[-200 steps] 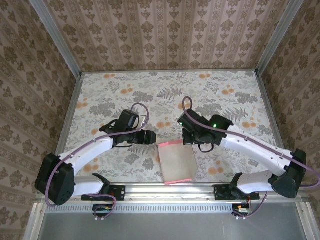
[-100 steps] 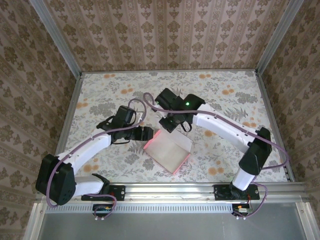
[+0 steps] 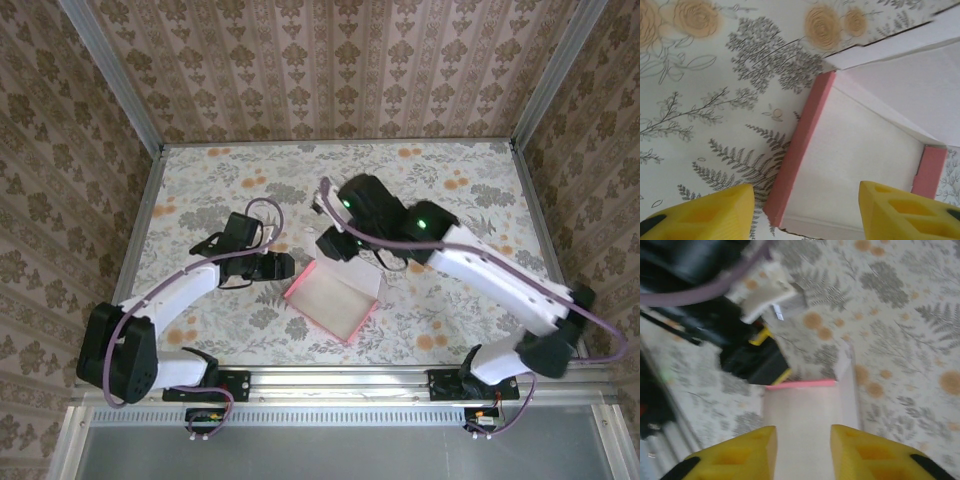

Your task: Fold the paper box

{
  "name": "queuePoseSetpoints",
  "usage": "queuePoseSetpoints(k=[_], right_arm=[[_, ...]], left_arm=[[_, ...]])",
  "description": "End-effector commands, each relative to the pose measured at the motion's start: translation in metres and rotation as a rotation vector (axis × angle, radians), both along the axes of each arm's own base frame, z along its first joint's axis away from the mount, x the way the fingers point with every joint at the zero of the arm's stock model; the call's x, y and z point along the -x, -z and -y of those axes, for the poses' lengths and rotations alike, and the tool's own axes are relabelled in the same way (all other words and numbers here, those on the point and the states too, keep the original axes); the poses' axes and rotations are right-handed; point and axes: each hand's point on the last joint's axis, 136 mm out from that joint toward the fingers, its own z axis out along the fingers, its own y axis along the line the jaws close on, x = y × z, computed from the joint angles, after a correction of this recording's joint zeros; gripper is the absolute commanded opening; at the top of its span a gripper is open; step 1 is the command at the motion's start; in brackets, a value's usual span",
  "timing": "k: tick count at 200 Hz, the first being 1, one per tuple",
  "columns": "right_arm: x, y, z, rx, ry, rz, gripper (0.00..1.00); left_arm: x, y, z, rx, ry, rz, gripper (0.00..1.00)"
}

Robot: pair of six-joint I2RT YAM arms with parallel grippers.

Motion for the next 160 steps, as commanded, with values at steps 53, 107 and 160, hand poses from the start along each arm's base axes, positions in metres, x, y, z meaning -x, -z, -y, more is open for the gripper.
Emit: queuePoseSetpoints(k=[53, 107, 160], right_arm=[[0.028, 0.11, -0.012, -0.093, 0.234, -0.039, 0.12], [0.02, 0.206, -0.025, 0.08, 0.275, -0.124, 0.02], [0.032, 0.257, -0.021, 0.126, 0.294, -0.222, 0.0]], left_arm=[[-0.007, 0.01, 0.0, 0.016, 0.022, 0.002, 0.46], [-0.013, 0.021, 0.002, -0.023, 0.035, -0.01, 0.46], [-0.012, 0.043, 0.006, -0.064, 0.08, -0.027, 0.46]])
